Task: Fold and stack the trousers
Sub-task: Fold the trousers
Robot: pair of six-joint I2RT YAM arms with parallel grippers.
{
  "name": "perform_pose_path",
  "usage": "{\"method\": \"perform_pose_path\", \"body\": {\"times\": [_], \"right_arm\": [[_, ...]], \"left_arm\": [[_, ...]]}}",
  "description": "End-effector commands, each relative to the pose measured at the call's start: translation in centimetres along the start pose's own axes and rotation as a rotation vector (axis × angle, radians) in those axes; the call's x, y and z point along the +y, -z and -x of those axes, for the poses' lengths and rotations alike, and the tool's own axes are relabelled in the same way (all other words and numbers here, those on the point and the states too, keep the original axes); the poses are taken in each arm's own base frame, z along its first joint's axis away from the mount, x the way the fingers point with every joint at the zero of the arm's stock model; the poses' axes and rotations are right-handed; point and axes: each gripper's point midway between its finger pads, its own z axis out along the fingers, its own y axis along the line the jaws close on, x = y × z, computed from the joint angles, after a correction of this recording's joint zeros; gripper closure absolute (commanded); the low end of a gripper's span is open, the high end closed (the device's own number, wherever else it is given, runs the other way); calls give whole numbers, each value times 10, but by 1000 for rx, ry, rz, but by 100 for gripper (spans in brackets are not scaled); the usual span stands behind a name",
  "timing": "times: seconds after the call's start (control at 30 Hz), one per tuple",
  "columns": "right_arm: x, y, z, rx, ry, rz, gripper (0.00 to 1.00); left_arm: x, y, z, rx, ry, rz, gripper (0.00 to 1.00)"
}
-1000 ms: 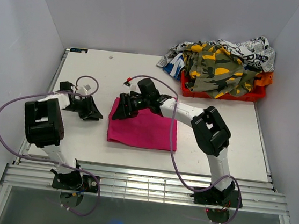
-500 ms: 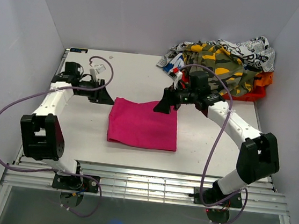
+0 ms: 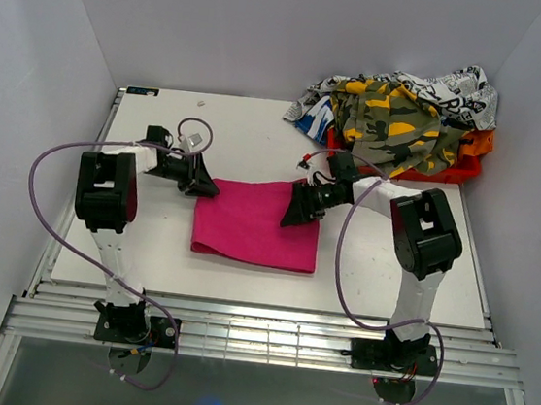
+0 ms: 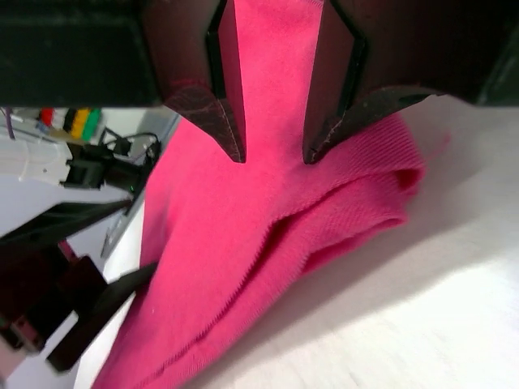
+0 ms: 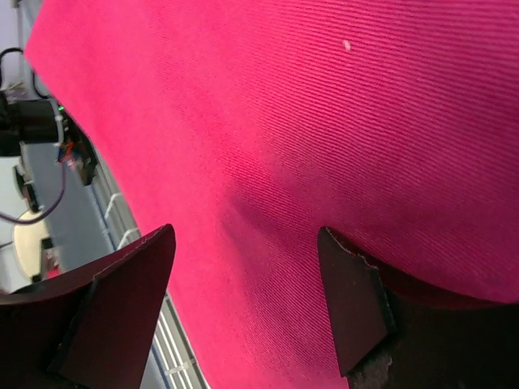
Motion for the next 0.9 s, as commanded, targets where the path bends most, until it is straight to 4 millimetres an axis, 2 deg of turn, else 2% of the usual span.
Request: {"method": "perform_pose_path", "body": {"times": [0.0, 0.03, 0.13, 0.17, 0.23, 0.27, 0.3, 0.37, 0.4, 0.47, 0.5, 0.57, 0.63, 0.73, 0.83, 0.87], "right_arm": [[-6, 1, 8, 5, 25, -12, 22], [-5, 3, 12, 4, 32, -15, 21], [16, 19, 24, -28, 69, -14, 20], [32, 32, 32, -58, 139, -5, 19], [51, 45, 32, -63, 169, 13, 18], [67, 55, 32, -78, 195, 37, 18], [74, 59, 28, -80, 198, 48, 18], [93, 67, 20, -90, 205, 89, 18], [92, 63, 1, -64, 175, 101, 18], [99, 63, -11, -69, 177, 137, 18], [96, 59, -27, -49, 151, 150, 19], [96, 56, -33, -48, 148, 173, 19], [95, 53, -38, -34, 107, 188, 20], [90, 43, -45, -1, 68, 225, 21], [77, 28, -61, 58, -21, 268, 22], [66, 19, -69, 89, -66, 265, 22]], "left_arm": [[27, 27, 54, -148, -77, 114, 54], [24, 34, 62, -163, -93, 108, 54], [0, 62, 65, -182, -179, 48, 52], [-27, 76, 60, -178, -221, -3, 51], [-52, 88, 48, -159, -344, -49, 50], [-61, 92, 37, -146, -353, -73, 50], [-81, 101, 21, -136, -385, -115, 49], [-95, 102, -2, -103, -391, -157, 49], [-105, 102, -24, -73, -358, -200, 49], [-112, 94, -48, -30, -370, -232, 49], [-109, 88, -67, 4, -332, -247, 49], [-112, 79, -87, 41, -335, -261, 50], [-100, 69, -105, 85, -292, -250, 52], [-85, 58, -108, 113, -234, -230, 53], [-53, 39, -118, 210, -108, -192, 56], [-33, 31, -129, 272, -39, -160, 58]]}}
